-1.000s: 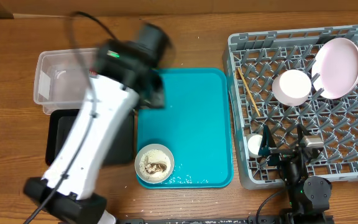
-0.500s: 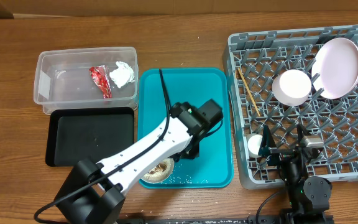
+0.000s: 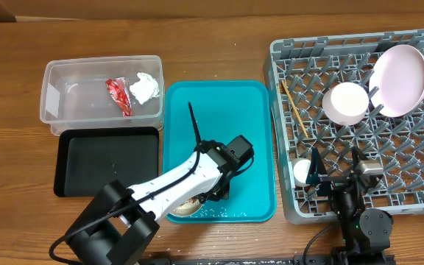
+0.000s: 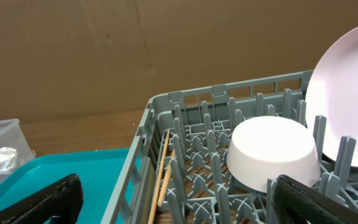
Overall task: Sort waste into correct bins and load items into the dishwasher
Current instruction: 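Move the left gripper to the rice bowl and grasp its rim, then carry the bowl over the black tray and tip out the rice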
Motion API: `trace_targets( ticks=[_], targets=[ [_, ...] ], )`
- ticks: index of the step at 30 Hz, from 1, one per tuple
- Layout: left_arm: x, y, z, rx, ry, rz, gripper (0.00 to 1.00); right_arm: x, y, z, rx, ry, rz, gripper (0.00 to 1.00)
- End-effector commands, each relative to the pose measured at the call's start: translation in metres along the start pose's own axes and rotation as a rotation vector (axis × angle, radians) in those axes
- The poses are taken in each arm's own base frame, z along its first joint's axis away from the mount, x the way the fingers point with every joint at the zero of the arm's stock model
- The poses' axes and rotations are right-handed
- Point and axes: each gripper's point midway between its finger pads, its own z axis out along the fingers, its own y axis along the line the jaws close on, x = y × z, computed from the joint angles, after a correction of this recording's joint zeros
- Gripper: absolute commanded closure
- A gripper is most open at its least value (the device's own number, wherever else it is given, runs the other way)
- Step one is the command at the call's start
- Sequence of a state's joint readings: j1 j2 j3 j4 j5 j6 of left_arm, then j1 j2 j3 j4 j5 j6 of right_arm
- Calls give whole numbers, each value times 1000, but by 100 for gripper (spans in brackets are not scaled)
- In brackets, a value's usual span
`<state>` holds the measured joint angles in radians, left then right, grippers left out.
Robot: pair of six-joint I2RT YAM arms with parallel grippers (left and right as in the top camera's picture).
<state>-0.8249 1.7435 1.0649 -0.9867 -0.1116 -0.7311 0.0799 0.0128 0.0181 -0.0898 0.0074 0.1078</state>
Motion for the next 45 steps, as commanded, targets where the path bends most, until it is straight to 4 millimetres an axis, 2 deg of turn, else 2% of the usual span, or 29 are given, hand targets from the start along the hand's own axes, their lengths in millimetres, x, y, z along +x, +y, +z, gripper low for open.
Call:
trace_targets(
  ticks=[1,7,10,14,17,19,21,25,31,36,39,42,45],
  targets=[
    [-5,-4,-3,13,-14,19,96,1,-1,0,3,-6,-4,0],
    [-10,-7,-3,27,-35,15,96,1,-1,0,3,-6,-4,0],
    [-14,-10,-12,41,-46,35,96,1,-1,0,3,-6,-4,0],
    [-19,-11,-41,105,-84,20,96,1,-1,0,3,-6,-4,0],
    [-27,-11,-73,229,-153,29,96,1,-1,0,3,-6,-4,0],
    [-34,0,-95,289,-211,8,96,1,-1,0,3,-6,-4,0],
    [-42,21,-114,320,-269,-39,96,1,-1,0,3,-6,-4,0],
    [-55,71,-131,358,-324,-125,96,1,-1,0,3,-6,-4,0],
    [-70,118,-130,642,-311,-189,96,1,-1,0,3,-6,-4,0],
    [-76,153,-136,943,-455,-205,96,1,-1,0,3,-6,-4,0],
    [-74,178,-131,1071,-582,-222,96,1,-1,0,3,-6,-4,0],
    [-68,186,-120,1163,-657,-225,96,1,-1,0,3,-6,-4,0],
    [-62,184,-110,1283,-711,-239,96,1,-1,0,3,-6,-4,0]
  ],
)
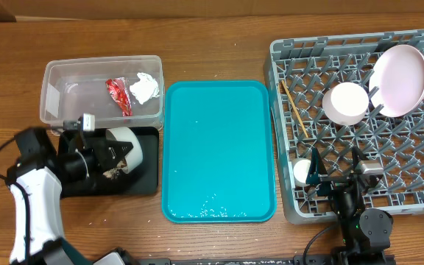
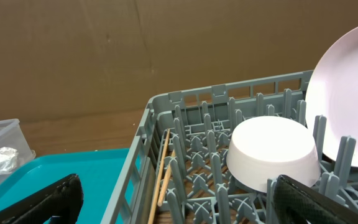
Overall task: Sort waste into correct bins and load items into the dishwasher
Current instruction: 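Carry the bowl over the black tray and tip out the rice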
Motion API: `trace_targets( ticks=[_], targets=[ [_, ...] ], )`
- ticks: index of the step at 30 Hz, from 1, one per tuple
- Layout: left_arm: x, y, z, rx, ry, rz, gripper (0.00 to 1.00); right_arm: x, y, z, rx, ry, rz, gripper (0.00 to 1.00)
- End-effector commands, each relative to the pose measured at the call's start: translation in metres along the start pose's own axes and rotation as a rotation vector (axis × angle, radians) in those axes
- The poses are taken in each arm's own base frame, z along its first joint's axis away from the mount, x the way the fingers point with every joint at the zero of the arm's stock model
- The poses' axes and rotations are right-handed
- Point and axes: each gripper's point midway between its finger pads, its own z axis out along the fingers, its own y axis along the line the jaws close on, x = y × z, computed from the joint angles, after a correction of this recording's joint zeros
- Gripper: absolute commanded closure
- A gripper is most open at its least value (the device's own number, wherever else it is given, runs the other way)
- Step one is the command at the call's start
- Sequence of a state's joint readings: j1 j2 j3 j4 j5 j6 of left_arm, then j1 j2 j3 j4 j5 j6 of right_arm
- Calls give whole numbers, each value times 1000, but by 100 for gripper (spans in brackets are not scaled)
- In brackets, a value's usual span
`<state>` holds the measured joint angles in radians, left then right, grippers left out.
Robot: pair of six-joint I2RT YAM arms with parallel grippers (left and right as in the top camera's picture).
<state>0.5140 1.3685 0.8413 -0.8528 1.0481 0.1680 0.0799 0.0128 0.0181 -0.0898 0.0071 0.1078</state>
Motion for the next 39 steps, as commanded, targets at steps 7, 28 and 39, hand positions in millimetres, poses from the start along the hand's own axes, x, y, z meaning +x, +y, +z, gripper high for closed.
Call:
trace_targets(
  ticks=[7,28,39],
  targets=[
    [12,-18,-5,450,-170,39,96,1,-1,0,3,-6,-4,0],
    [-8,2,-39,448,-307,-138,96,1,-1,0,3,-6,-4,0],
    [9,-11,-20,424,-198,-119,96,1,-1,0,3,-6,-4,0]
  ],
)
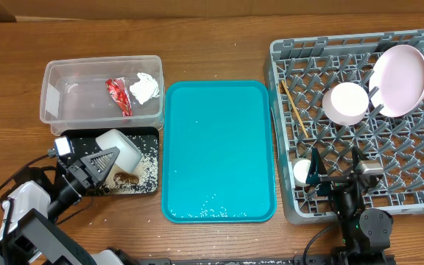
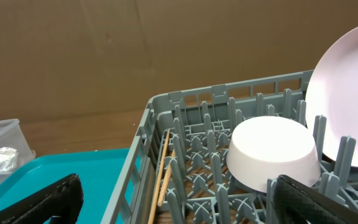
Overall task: Sort waste into correct bins and load items into the dishwasher
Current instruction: 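Carry the bowl over the black tray and tip out the rice, then swing the emptied bowl over to the dish rack and lower it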
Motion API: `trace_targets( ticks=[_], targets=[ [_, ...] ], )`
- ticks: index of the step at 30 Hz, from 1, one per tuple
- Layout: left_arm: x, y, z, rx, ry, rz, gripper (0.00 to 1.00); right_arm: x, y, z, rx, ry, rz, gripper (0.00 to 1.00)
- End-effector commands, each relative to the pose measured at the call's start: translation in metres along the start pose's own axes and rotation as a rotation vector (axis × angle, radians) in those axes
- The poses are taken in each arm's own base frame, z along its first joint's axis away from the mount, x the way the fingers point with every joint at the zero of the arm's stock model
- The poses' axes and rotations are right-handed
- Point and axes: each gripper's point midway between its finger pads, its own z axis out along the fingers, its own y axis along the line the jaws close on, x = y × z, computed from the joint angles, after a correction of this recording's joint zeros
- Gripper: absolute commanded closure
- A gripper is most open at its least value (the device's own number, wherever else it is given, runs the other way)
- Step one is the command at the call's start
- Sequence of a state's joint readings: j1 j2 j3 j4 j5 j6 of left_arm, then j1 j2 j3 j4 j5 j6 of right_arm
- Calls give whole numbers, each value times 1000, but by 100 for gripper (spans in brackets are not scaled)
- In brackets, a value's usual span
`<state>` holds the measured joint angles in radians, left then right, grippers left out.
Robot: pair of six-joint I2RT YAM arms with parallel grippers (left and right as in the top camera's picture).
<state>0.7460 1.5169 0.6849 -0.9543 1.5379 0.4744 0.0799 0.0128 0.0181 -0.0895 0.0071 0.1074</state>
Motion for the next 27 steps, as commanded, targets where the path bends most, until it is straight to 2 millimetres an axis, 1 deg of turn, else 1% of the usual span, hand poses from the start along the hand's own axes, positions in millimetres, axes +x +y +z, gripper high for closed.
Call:
trace_targets(
  ticks=[1,4,6,8,9,12,14,15,18,21,22,24,27],
  targets=[
    [14,-5,18,-3,104,36,96,1,-1,0,3,-6,-3,0],
    [35,-18,43,18,251,105,96,1,-1,0,3,-6,-3,0],
    [55,-29,67,29,404,179,96,1,-1,0,3,-6,-3,0],
    [68,-44,90,46,522,235,96,1,-1,0,3,-6,-3,0],
    [71,-49,101,42,566,252,96,1,-1,0,3,-6,-3,0],
    [76,-65,146,-26,655,290,96,1,-1,0,3,-6,-3,0],
    [76,-77,180,-78,644,322,96,1,-1,0,3,-6,-3,0],
    [76,-88,200,-87,616,339,96,1,-1,0,3,-6,-3,0],
    [81,-129,252,-21,507,391,96,1,-1,0,3,-6,-3,0],
    [90,-160,291,70,406,384,96,1,-1,0,3,-6,-3,0],
    [95,-166,303,97,382,364,96,1,-1,0,3,-6,-3,0],
    [104,-169,325,139,353,317,96,1,-1,0,3,-6,-3,0],
    [117,-164,358,202,358,250,96,1,-1,0,3,-6,-3,0]
  ],
)
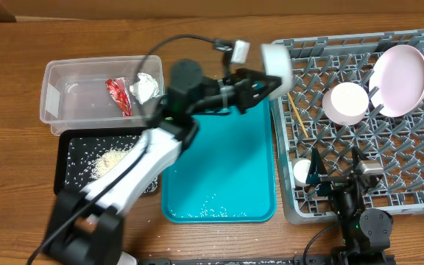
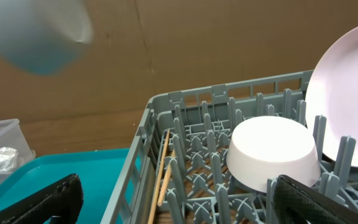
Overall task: Sort waste into correct bins and load items into the dishwasher
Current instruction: 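Swing the emptied bowl over to the dish rack and lower it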
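Note:
My left gripper (image 1: 263,79) is shut on the rim of a white bowl (image 1: 277,62), held in the air over the far left corner of the grey dish rack (image 1: 344,39). The bowl shows as a white blur (image 2: 36,31) at the top left of the right wrist view. Rice and food scraps (image 1: 110,158) lie in the black tray (image 1: 59,175). A red wrapper (image 1: 118,96) and a white tissue (image 1: 147,86) lie in the clear bin (image 1: 48,110). My right gripper (image 1: 337,171) (image 2: 176,208) rests open at the rack's near edge.
The rack holds a pink plate (image 1: 400,77), an upturned white bowl (image 1: 346,101), chopsticks (image 1: 294,108) and a small white cup (image 1: 301,171). The teal tray (image 1: 219,147) between the bins and the rack carries only a few crumbs. The left arm stretches across that tray.
The left arm has gone from the black tray at the left to the rack's far left corner, with the white bowl still in its gripper. More rice lies in the black tray. The right arm has not moved.
My left gripper was down on a bowl at the teal tray's near edge. Then it held the bowl tilted over the black tray, where rice then lay spilled. Now the bowl hangs over the rack's corner. The right gripper stayed open at the rack throughout.

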Motion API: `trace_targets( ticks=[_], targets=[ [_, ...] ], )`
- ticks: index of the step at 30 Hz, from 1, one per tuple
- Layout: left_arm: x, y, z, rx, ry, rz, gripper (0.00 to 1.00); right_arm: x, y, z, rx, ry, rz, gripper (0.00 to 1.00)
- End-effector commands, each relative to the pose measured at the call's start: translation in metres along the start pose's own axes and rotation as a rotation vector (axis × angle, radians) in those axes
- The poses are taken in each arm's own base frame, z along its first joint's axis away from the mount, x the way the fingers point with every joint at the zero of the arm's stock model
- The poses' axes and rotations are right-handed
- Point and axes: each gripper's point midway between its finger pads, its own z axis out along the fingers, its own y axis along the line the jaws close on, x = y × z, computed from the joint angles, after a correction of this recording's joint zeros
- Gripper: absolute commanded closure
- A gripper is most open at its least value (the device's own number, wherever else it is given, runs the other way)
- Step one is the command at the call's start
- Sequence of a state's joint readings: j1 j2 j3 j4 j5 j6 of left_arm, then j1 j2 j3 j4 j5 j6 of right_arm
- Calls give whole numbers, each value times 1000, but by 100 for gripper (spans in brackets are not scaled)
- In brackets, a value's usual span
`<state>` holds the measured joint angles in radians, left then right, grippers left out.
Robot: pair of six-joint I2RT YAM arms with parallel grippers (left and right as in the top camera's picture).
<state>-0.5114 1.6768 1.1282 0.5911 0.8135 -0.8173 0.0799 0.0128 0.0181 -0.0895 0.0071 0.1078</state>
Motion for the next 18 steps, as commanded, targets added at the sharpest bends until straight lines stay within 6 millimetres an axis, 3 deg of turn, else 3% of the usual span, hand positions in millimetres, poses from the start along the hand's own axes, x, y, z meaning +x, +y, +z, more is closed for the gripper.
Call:
trace_targets(
  ticks=[1,5,8,14,18],
  targets=[
    [7,48,38,-34,-58,-292,96,1,-1,0,3,-6,-4,0],
    [15,69,84,66,-29,-376,94,1,-1,0,3,-6,-4,0],
    [18,77,103,94,-19,-402,92,1,-1,0,3,-6,-4,0],
    [37,95,123,97,16,-445,85,1,-1,0,3,-6,-4,0],
    [43,93,125,110,34,-443,84,1,-1,0,3,-6,-4,0]
  ],
)
